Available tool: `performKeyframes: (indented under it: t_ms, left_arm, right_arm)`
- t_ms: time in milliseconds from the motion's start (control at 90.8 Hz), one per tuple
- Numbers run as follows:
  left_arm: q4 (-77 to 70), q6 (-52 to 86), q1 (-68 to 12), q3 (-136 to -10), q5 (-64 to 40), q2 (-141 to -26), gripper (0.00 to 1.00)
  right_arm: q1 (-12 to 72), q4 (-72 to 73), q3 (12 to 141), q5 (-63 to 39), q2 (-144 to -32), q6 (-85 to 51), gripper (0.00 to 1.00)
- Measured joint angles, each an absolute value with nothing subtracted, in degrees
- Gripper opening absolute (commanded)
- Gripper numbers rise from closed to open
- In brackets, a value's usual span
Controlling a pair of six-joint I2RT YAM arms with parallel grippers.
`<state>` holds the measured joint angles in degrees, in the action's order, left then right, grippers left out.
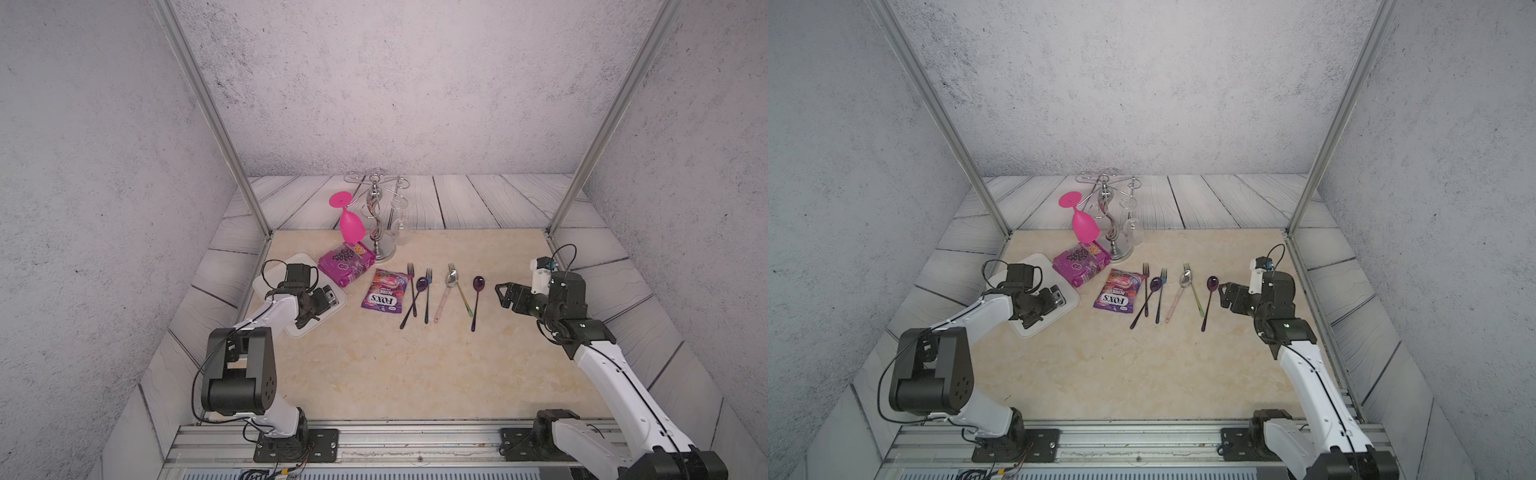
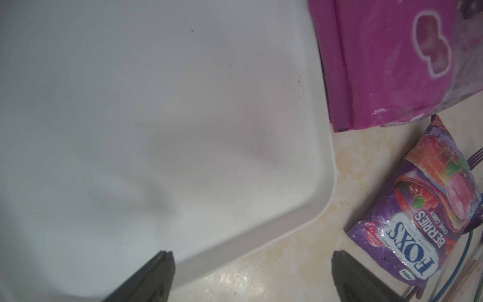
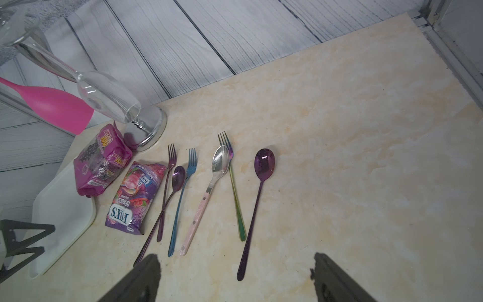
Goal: Set the spoon and fork side by side
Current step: Move the tray to the center of the board.
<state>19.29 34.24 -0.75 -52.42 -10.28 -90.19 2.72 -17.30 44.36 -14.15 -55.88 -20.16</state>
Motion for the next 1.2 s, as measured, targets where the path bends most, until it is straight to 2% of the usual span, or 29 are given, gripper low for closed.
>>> performKeyframes:
  t_ms: [198, 594, 881, 1002, 1101, 1200]
  left_arm:
    - [16.9, 36.9, -0.8, -51.0, -12.4, -90.9, 0.99]
    - [12.1, 40.4, -1.9, -41.0, -16.6, -85.1, 0.99]
    - [12.4, 50.1, -19.0, -30.8, -21.5, -72.3, 1.0]
    - [12.6, 56.3, -23.5, -26.7, -22.5, -66.1, 0.99]
    - [12.7, 60.5, -25.2, -24.1, -23.2, -61.7, 0.99]
    - [15.9, 60.8, -25.7, -24.4, -22.3, -58.2, 1.0]
  right_arm:
    - [2.8, -19.0, 44.4, -16.9, -53.9, -21.1, 0.9]
    - [2.8, -21.4, 44.3, -19.8, -51.5, -22.6, 0.87]
    - [3.0, -26.4, 44.8, -24.3, -54.5, -24.0, 0.79]
    - [4.1, -30.0, 44.8, -26.9, -56.7, -24.0, 0.76]
    - [7.4, -32.3, 44.8, -28.2, -58.4, -24.3, 0.73]
    - [14.6, -33.0, 44.8, -28.2, -59.8, -26.2, 0.73]
